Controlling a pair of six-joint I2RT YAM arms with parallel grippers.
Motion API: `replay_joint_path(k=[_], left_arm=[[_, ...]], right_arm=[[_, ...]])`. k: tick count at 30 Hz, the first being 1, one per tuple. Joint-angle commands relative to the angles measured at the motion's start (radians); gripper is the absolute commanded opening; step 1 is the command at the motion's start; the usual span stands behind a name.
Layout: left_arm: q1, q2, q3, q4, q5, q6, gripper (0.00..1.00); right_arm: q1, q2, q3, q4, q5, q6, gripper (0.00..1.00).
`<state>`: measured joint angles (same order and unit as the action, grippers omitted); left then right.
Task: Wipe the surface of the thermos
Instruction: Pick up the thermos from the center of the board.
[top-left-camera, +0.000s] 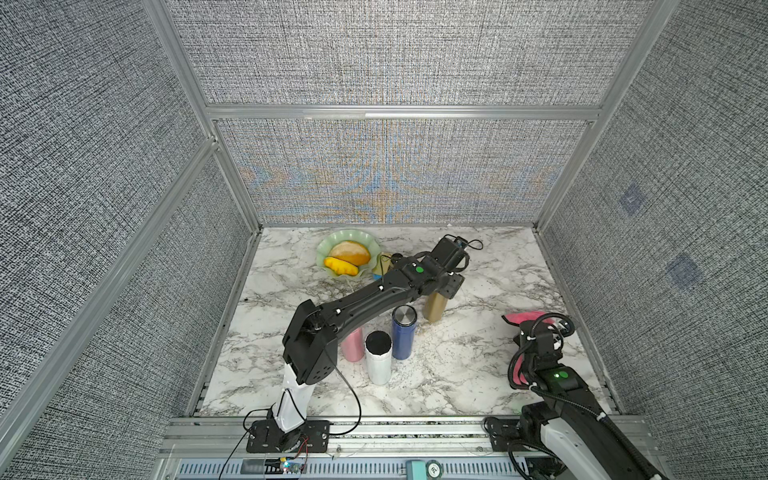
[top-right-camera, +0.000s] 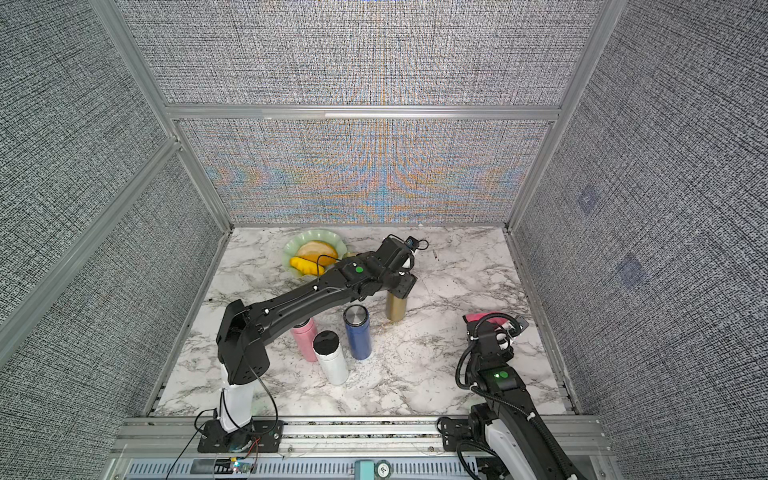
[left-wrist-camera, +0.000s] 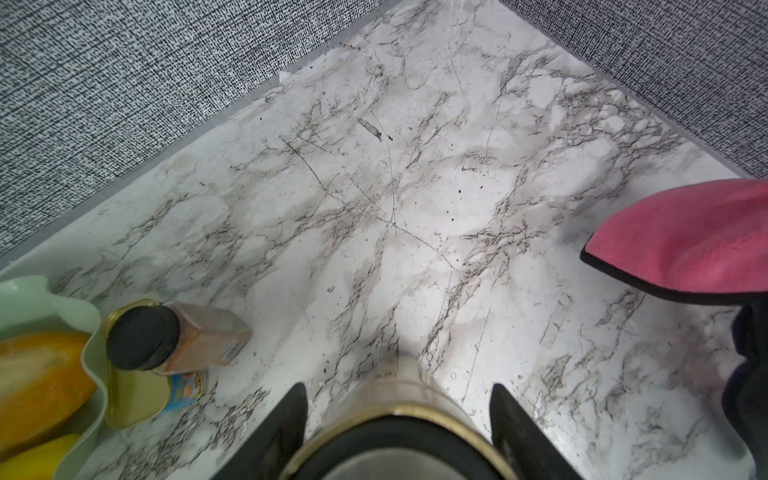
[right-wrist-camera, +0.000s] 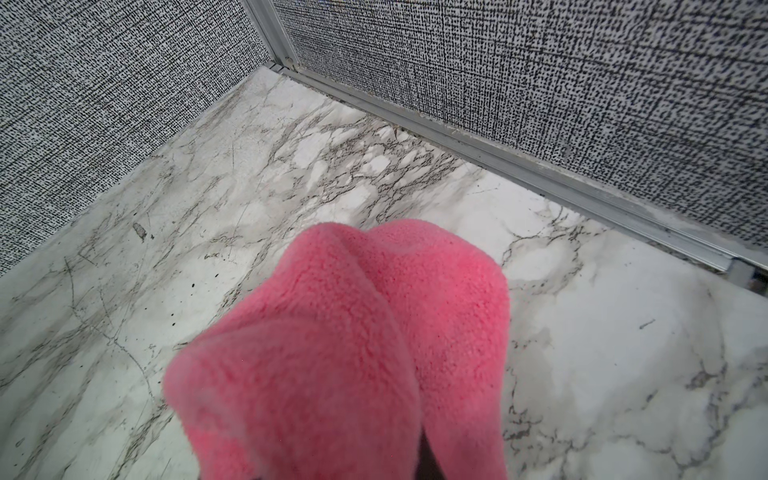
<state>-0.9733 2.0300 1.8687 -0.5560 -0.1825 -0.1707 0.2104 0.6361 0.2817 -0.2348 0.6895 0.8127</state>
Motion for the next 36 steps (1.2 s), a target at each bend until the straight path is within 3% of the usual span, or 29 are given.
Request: replay_joint_path(k=[1,5,10,13,17,24,36], left_arm=[[0.001,0.025,0.001,0.112,-0.027,0.021,0.36],[0.001,0.033,-0.031,0.176,-0.042,0.019,0.41],[0.001,0.015,-0.086,0.242,-0.055,0.019,0.79],[0.000,-0.018,-0.134,0.284,-0.061,0.023,0.86],[0.000,-0.090,-0.255,0.397,-0.077,0.026,0.89],[0.001,-0.229,-0.559,0.780,-0.075,0.053,0.94],[-0.001,-0.215,-0.622,0.933,-0.084,0.058,0.97]], right_arm=[[0.001,-0.001,0.001,0.017,0.004,0.002,0.00],[0.000,0.000,0.001,0.019,0.000,0.000,0.00],[0.000,0.004,0.002,0.021,-0.004,-0.003,0.00],[0.001,0.004,0.003,0.020,-0.006,-0.003,0.00],[0.001,0.004,0.003,0.020,-0.008,-0.004,0.00],[0.001,0.005,0.003,0.022,-0.012,-0.006,0.00],[0.000,0.000,0.001,0.021,-0.012,-0.005,0.00]])
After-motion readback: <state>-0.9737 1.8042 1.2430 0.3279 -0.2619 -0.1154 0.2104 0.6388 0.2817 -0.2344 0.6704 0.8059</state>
